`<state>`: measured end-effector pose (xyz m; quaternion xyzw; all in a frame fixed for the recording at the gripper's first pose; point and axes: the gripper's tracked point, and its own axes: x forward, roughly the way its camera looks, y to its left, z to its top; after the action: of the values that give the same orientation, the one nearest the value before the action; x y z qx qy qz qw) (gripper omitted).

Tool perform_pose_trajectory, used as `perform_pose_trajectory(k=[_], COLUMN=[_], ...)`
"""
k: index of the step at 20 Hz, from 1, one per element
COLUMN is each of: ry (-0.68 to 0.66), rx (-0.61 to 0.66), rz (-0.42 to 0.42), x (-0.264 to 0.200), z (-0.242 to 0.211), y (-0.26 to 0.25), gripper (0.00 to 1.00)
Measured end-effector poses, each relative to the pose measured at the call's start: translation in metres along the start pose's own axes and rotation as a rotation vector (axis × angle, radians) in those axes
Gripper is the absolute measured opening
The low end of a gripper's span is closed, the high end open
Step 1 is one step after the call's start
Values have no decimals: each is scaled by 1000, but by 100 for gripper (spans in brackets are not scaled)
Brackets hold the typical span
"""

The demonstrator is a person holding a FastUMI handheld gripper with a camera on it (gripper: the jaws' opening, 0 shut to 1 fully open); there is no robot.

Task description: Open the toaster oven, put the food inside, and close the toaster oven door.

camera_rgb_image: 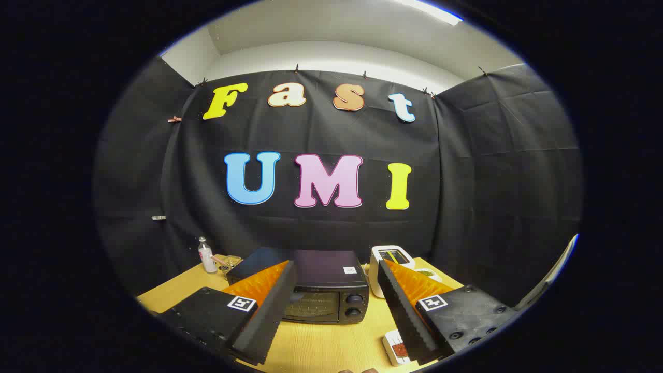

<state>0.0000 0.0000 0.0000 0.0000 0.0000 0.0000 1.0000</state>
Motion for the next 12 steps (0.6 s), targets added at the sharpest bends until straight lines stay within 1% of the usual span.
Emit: perform_pose_trajectory(k=[3, 12], ry=[4, 21], rx=[11, 0], rz=[-4, 22], x=[4, 4], z=[-1, -8], y=[2, 20], gripper=[97, 97])
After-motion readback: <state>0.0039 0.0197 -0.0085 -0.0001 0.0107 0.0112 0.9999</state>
